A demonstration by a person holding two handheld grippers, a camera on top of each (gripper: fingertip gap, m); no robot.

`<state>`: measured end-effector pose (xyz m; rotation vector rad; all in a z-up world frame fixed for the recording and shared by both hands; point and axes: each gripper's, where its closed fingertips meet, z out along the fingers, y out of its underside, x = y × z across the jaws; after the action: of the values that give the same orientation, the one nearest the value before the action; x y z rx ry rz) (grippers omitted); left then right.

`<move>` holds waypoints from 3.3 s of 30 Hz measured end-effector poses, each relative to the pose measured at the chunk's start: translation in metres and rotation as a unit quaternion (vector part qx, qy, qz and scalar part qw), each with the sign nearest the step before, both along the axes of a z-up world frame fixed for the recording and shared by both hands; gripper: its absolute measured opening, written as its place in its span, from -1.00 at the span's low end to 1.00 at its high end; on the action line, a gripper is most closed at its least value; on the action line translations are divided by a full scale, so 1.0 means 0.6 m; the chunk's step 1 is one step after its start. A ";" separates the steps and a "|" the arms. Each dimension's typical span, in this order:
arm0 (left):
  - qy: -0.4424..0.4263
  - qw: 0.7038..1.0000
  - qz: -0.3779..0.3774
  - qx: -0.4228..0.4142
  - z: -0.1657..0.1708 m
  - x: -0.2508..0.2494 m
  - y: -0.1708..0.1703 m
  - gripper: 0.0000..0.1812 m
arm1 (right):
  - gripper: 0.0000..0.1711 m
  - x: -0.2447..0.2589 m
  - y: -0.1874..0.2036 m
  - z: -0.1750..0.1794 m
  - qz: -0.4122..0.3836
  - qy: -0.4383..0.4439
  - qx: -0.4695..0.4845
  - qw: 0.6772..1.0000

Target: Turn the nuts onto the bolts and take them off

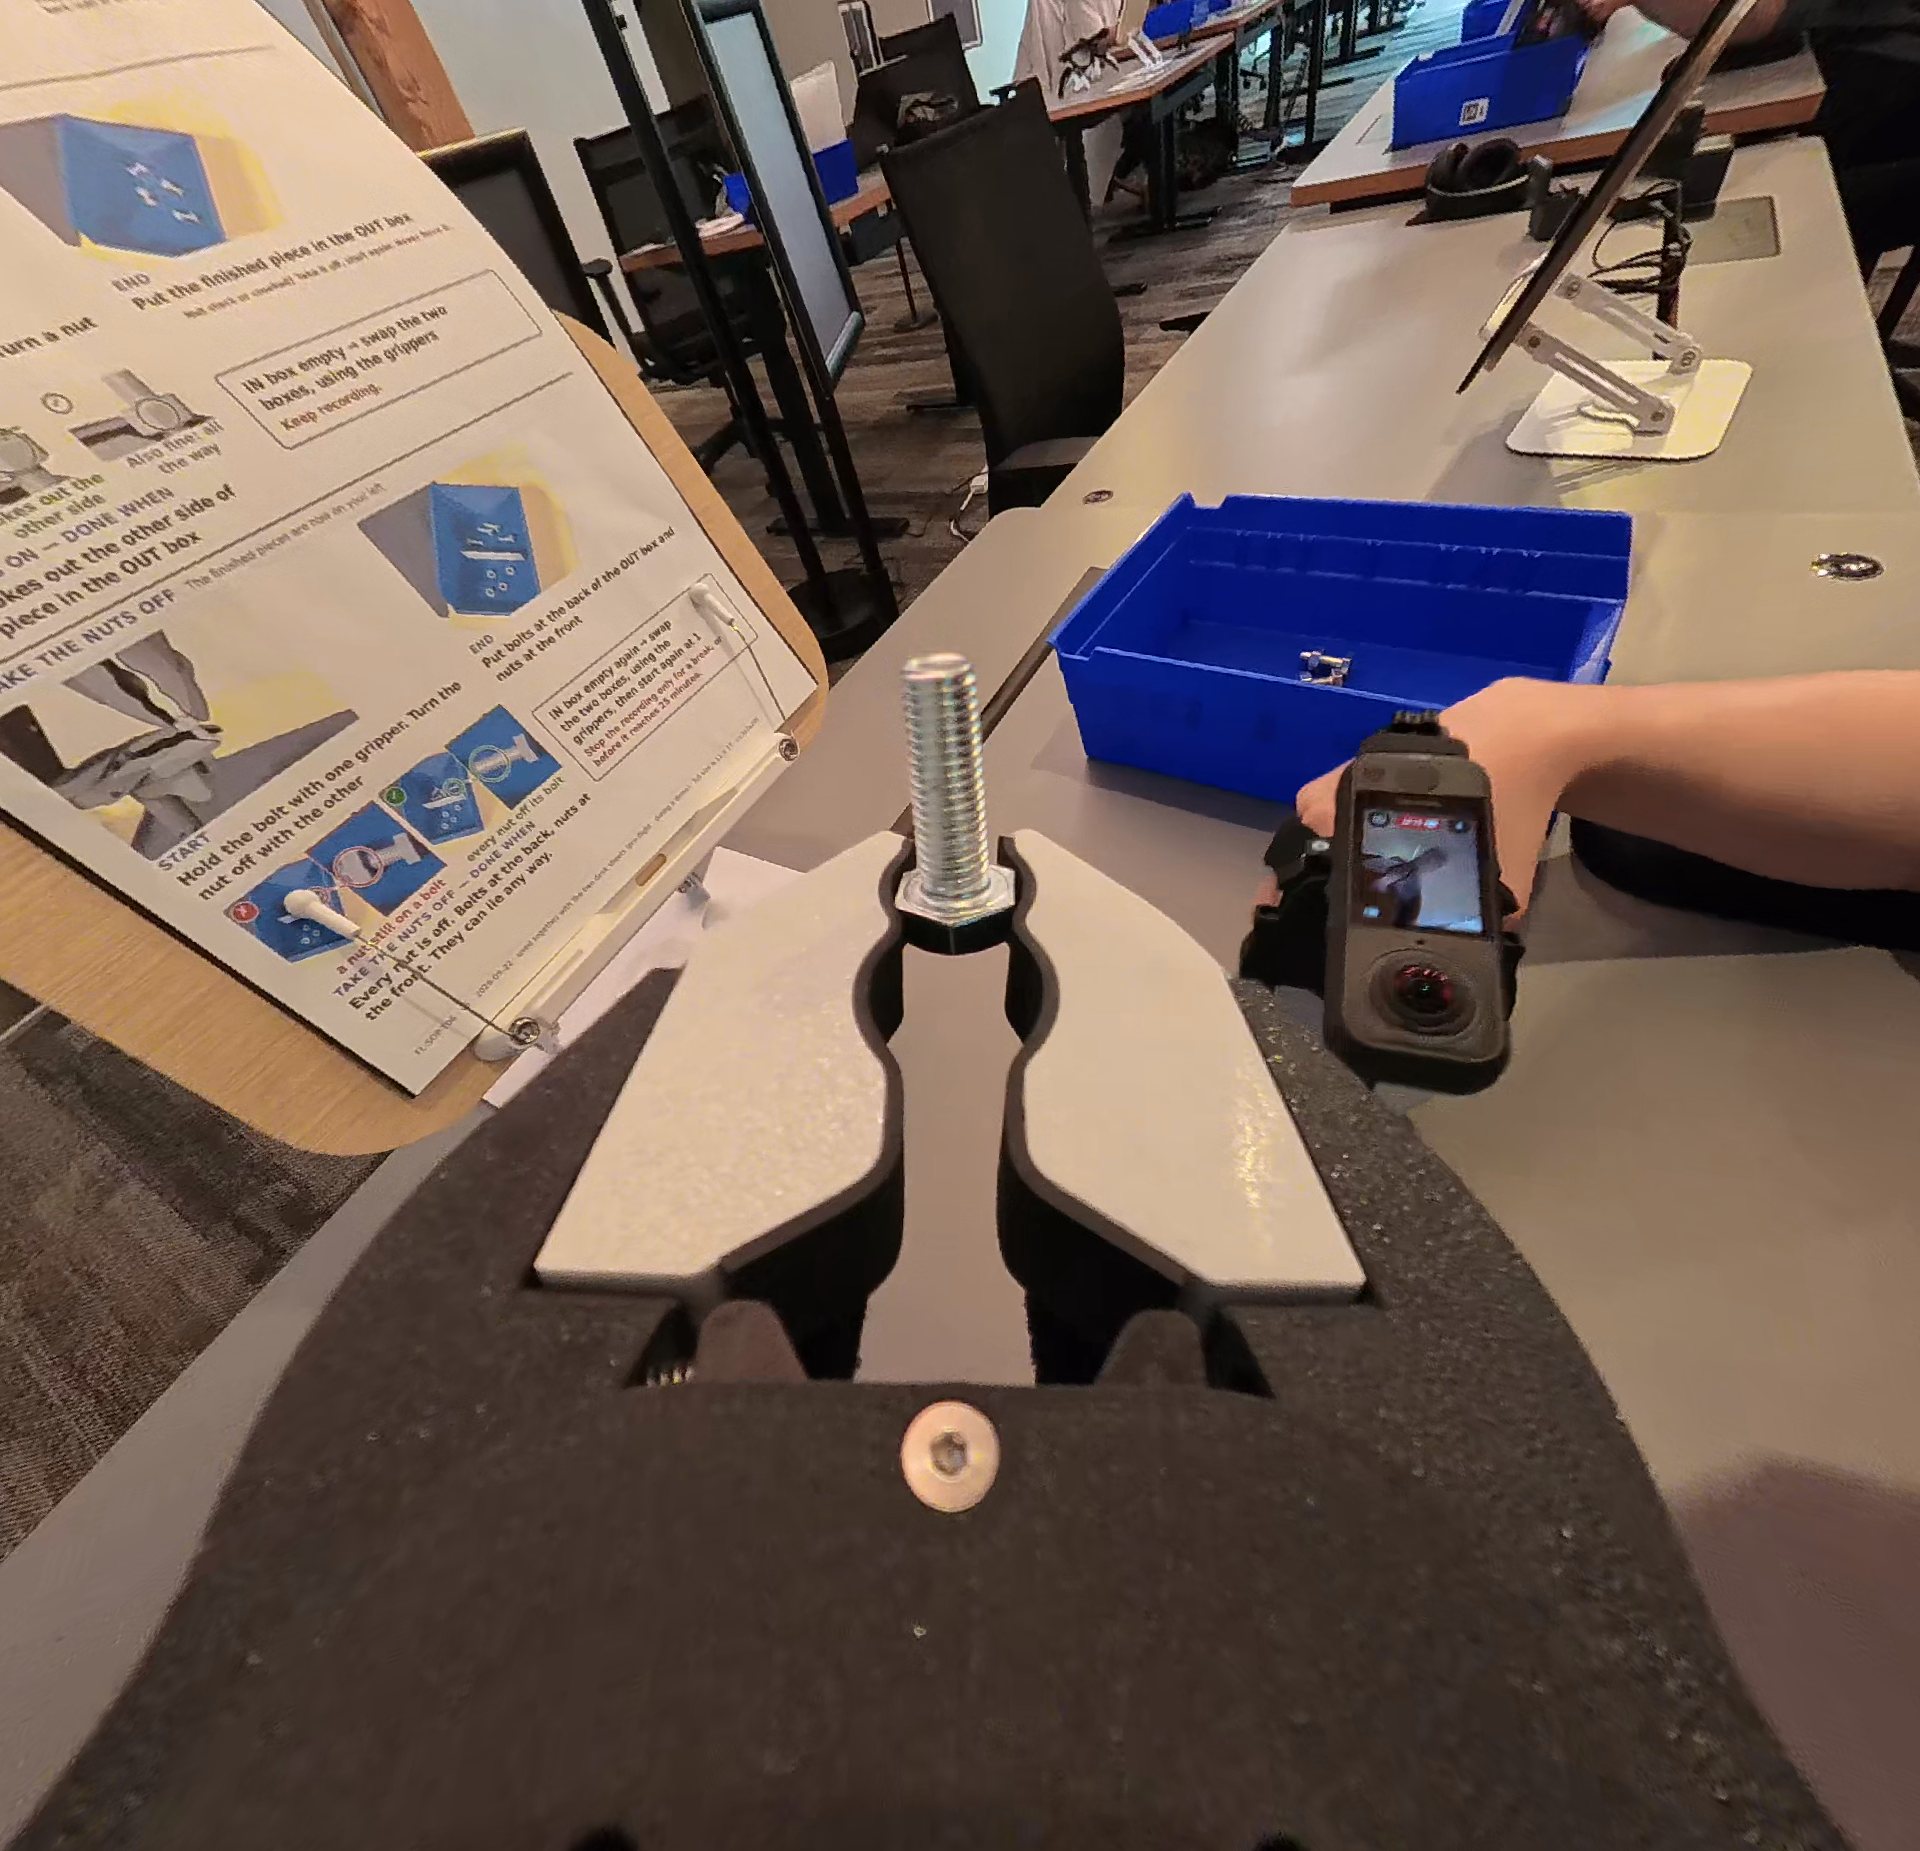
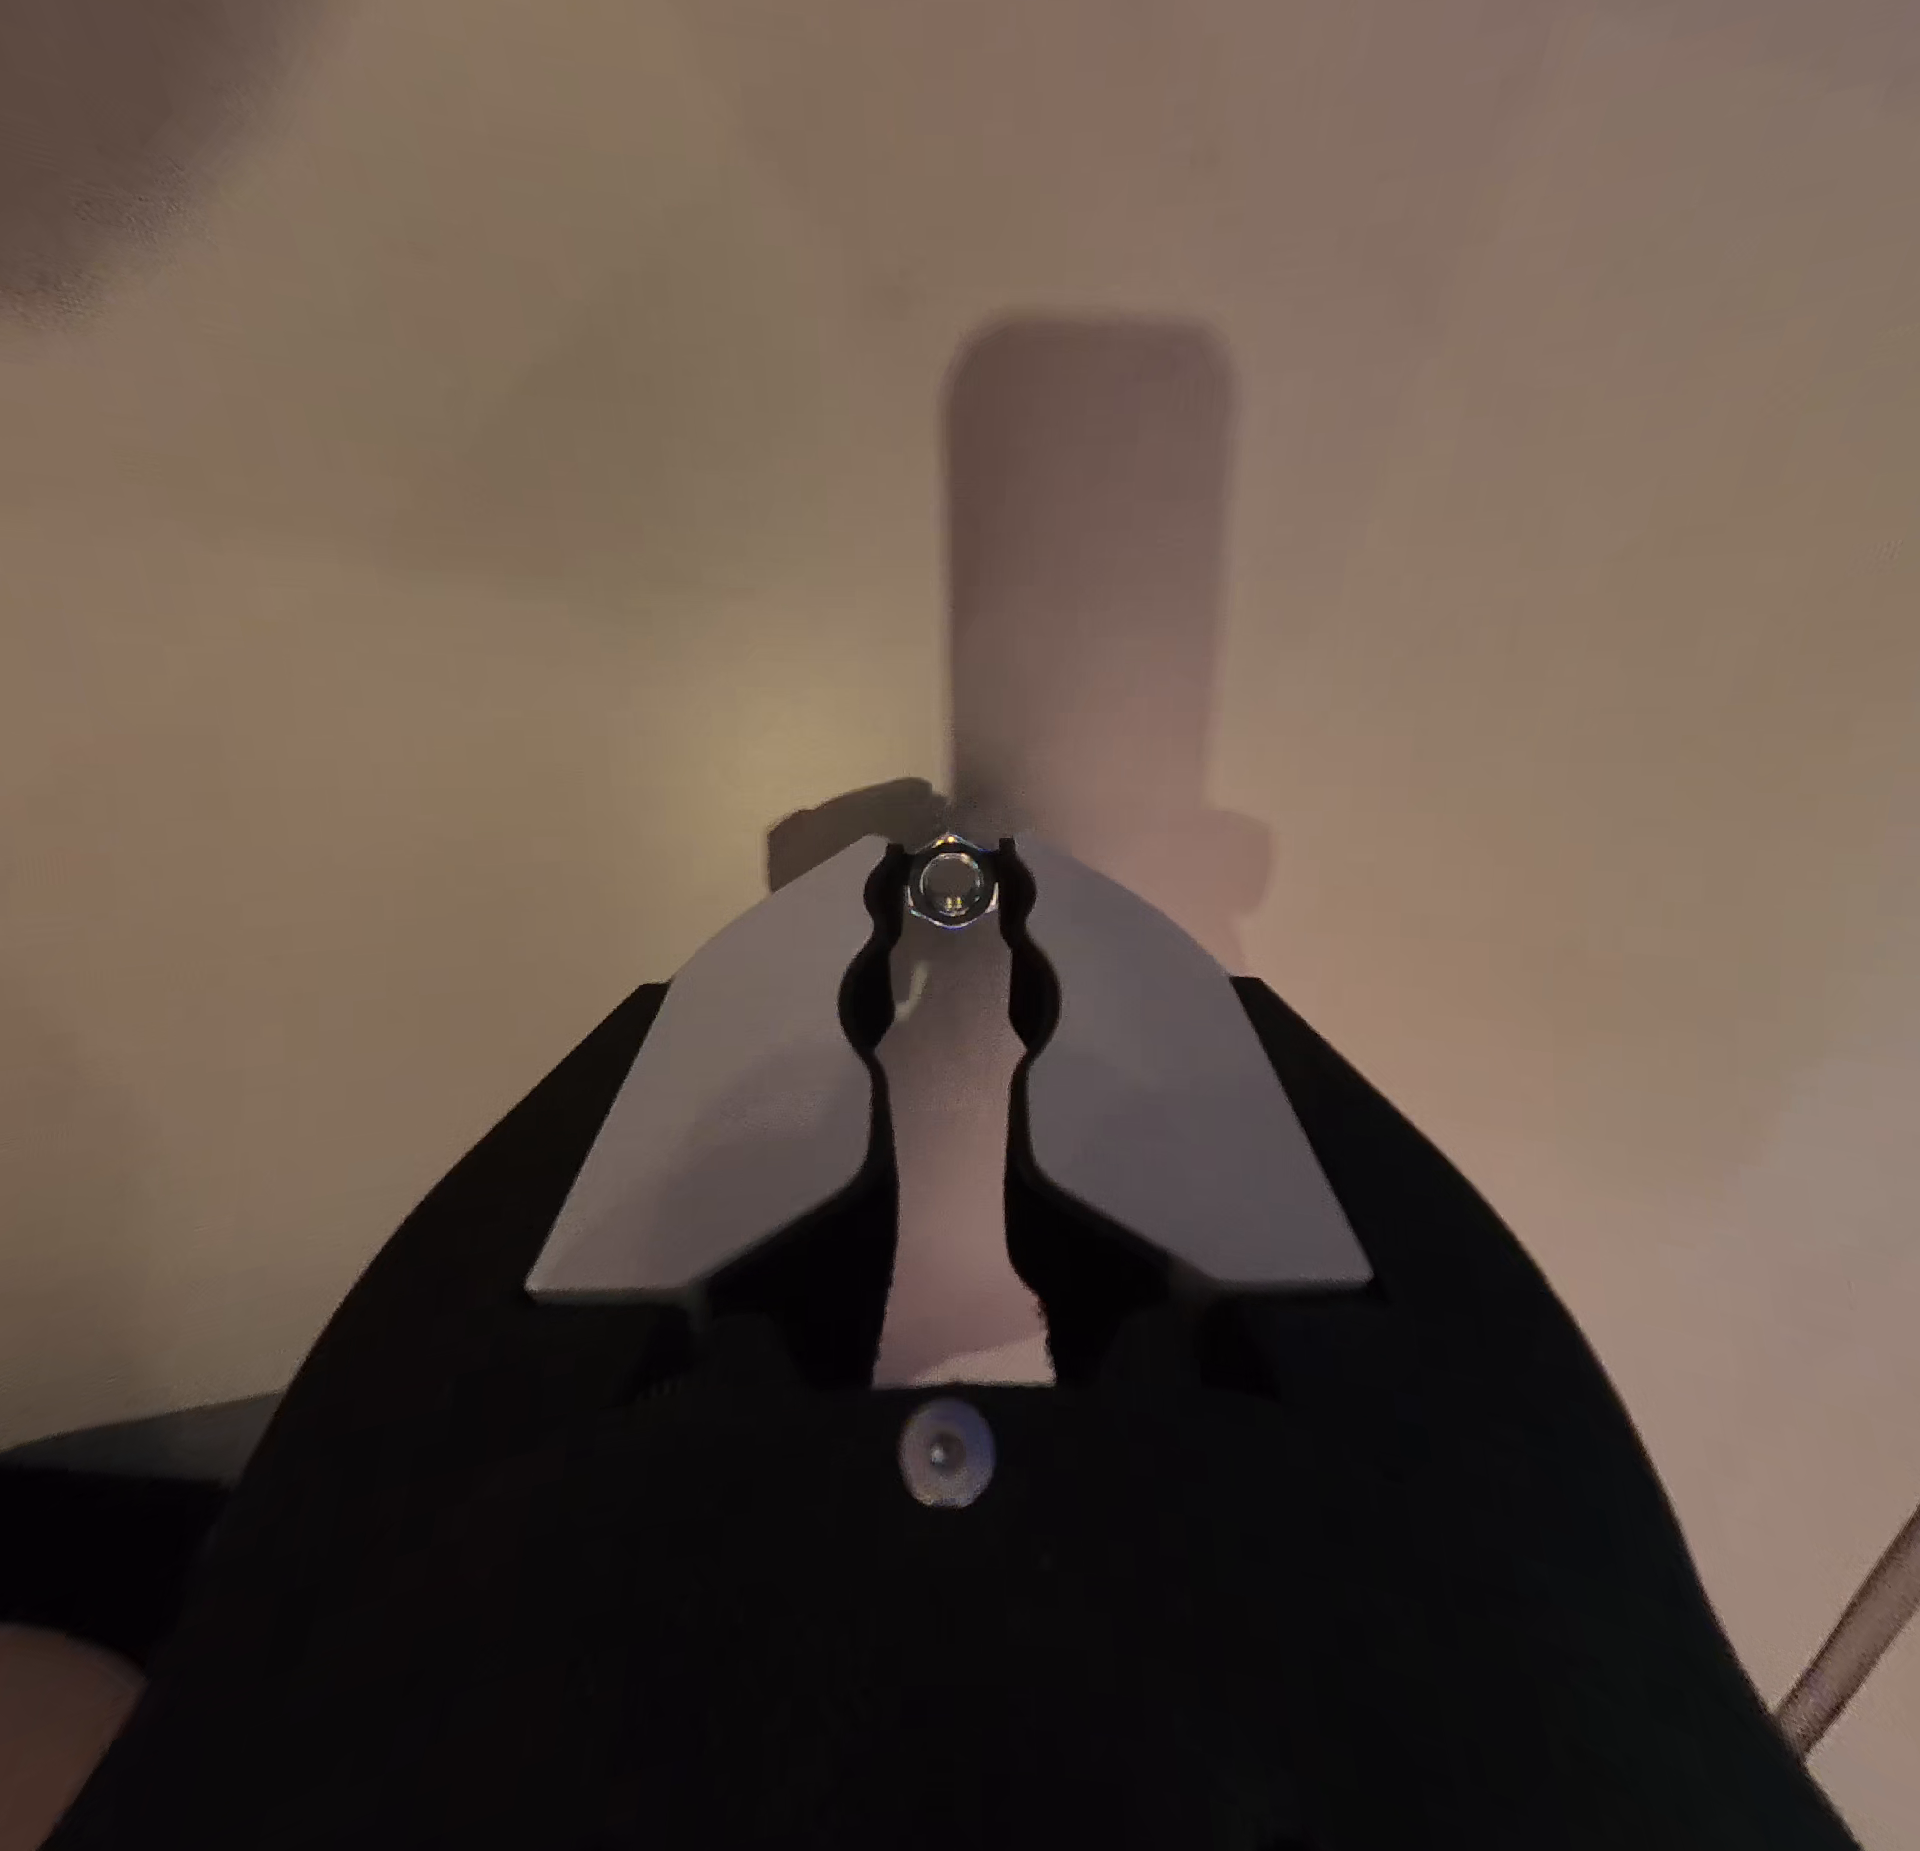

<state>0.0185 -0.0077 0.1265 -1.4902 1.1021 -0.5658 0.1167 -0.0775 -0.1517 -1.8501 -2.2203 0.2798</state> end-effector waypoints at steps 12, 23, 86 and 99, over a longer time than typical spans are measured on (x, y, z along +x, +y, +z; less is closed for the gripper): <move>0.093 0.992 -0.091 0.002 -0.102 0.166 -0.020 -0.85 | -0.79 0.033 -0.003 0.389 -0.065 0.447 0.061 0.890; 0.196 0.970 -0.144 0.015 -0.180 0.223 -0.059 -0.85 | -0.79 0.049 0.017 0.384 -0.069 0.436 0.096 0.892; 0.138 0.967 -0.203 -0.063 -0.142 0.233 -0.128 -0.85 | -0.79 0.034 -0.010 0.419 -0.169 0.453 0.031 0.875; 0.141 0.978 -0.146 -0.054 -0.137 0.228 -0.105 -0.85 | -0.79 0.033 0.005 0.426 -0.199 0.478 0.018 0.855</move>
<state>0.1550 -0.0707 0.0444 -1.5438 1.5505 -0.6365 0.1364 -0.0745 0.1038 -1.5606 -1.1354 0.8414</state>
